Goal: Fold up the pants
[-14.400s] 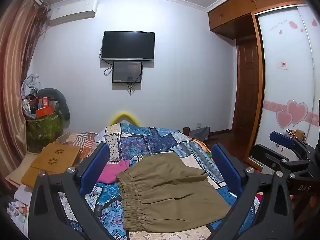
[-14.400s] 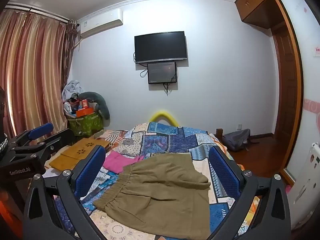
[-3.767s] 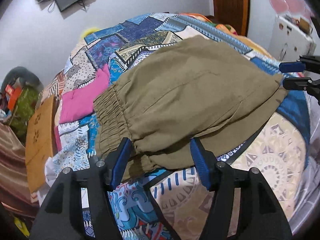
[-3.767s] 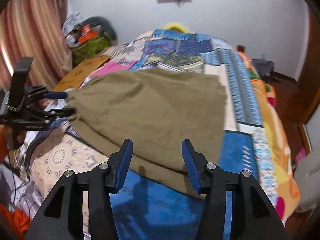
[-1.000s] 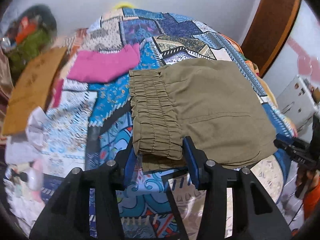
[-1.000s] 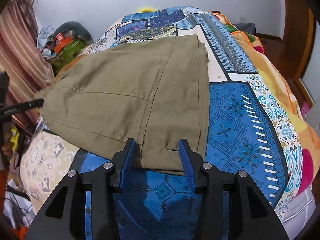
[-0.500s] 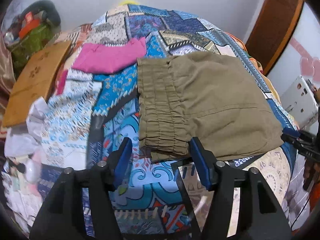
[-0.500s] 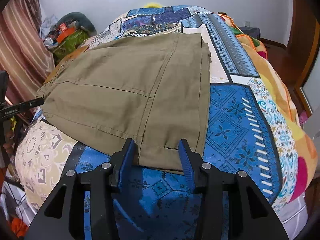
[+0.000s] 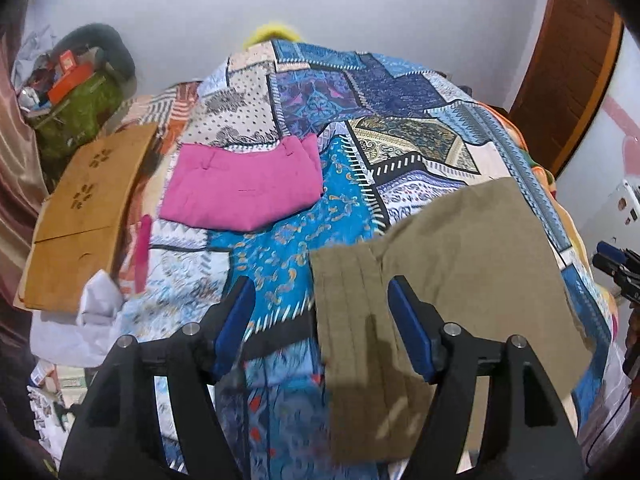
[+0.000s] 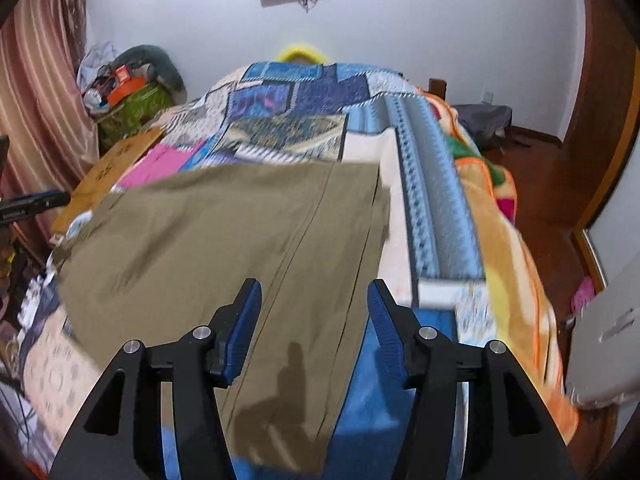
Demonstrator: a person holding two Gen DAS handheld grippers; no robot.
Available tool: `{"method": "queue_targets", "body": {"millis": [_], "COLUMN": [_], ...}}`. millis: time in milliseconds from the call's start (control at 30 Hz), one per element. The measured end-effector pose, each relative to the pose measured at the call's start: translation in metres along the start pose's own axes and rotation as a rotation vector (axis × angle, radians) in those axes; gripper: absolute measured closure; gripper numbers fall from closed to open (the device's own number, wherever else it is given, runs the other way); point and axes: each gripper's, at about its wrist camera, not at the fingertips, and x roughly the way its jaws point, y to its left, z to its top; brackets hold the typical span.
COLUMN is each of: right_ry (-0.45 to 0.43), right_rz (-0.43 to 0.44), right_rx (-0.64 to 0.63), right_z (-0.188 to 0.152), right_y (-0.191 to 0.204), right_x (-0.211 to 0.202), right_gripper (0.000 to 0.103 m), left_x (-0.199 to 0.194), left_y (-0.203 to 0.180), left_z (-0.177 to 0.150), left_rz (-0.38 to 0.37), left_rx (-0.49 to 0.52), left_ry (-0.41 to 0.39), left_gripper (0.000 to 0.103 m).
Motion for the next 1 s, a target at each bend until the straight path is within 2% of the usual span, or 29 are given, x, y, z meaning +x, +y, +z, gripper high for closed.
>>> {"method": "queue_targets", "body": {"millis": [133,300,467,600,700,800,933,1000], "right_ry": [-0.003,0.016,0.083,0.16,0.158,0.161,0.211,0.206], "right_rz": [-0.014,-0.034,0.011,0.036,-0.008,-0.021,-0.054,-0.02], "right_rx": [0.004,0.008,0.067,0.084,0.012,0.019,0.007,0.032], "right_z": [0.027,0.058,0.076,0.07,0.061,0.06,0.067,0.071], "right_y": [-0.015,-0.035,-0.05,-0.05,-0.041,-0.04,-0.038,-0.036], "right_x": [0.033,0.085,0.136,0.165,0.171,0.17,0.162,0.146], "right_gripper": [0.052,0.052,0.052,0.056,0.057,0.057,0.059,0.056], "left_x": [0.032,0.061,0.081,0.09,0.097,0.097,0.077,0.063], "left_y": [0.0,-0.001,-0.001,0.004,0.01,0.009,-0.001,-0.008], "left_z": [0.015,0.02,0.019,0.017,0.012,0.01,0.018,0.021], "left_rz": [-0.009,-0.065,-0.097,-0.054,-0.015,0.012,0.041,0.042], "left_rx": [-0.004,-0.013,-0.015,-0.037,-0.089,-0.125,-0.057,-0.015], "left_ry": [0.043,0.098,0.126,0.119,0.118,0.115,0.102,0.077], "left_gripper": [0.034,0.034,0.034,0.032,0.03,0.029,0.03,0.03]}}
